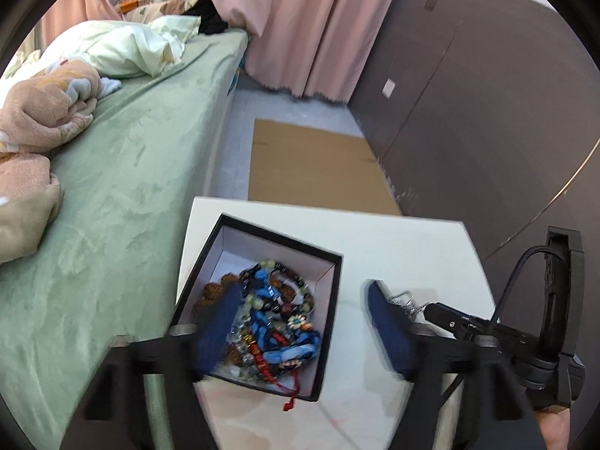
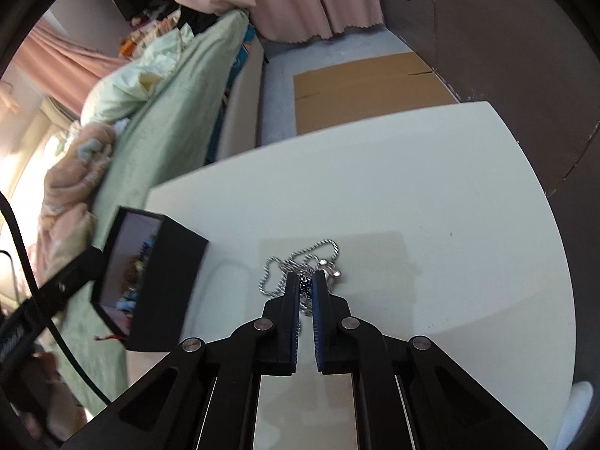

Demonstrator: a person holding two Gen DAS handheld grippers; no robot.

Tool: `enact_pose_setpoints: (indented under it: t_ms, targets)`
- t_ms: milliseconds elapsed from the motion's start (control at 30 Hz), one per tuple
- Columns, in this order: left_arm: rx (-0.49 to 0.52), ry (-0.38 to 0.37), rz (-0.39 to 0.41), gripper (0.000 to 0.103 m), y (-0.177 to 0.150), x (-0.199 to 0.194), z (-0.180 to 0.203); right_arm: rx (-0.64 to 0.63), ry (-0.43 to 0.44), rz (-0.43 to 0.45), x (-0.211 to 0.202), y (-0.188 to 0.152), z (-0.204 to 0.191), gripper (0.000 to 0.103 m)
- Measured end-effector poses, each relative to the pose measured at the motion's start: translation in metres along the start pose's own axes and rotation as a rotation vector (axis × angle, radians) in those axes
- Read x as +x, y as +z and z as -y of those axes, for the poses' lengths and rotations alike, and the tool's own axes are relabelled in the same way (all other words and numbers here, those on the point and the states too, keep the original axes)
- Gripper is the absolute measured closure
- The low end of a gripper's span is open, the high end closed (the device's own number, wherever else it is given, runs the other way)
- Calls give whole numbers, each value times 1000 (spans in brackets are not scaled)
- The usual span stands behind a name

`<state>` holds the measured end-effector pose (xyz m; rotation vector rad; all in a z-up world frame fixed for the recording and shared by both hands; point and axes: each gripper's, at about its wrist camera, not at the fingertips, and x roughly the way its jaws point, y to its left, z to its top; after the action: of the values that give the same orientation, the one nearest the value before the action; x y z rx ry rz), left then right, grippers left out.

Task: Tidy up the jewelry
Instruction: 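Release the bracelet into the box with the left gripper while the right gripper lifts the chain, then carry the silver chain pendant to the box with the right gripper and release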

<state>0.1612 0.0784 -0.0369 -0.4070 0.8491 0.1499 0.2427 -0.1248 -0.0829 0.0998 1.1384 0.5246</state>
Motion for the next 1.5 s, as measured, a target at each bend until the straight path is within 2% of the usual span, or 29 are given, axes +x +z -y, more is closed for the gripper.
enact_pose_setpoints:
  t_ms: [267,500,733,1067,1333,1500]
  targets:
    - [-29,-15,29,18,2,-10,1,19,105,129,-39,12,-6,95]
    - [-56,-5,44,18,-9,-20,-8,31,196,190,-59,22,-16,95]
    - [-67,-8,81,18,-5,-36,-22,31,268,251,-80,25,-25,95]
    - [-59,-16,100,18,-1,-51,-38,-18,348,401,-131,29,-68,95]
    - [-99,-34,132,18,7,-64,-56,-74,344,498,-173,28,-103,95]
    - [-112,-53,143,18,11,-68,-60,-121,306,552,-205,38,-128,95]
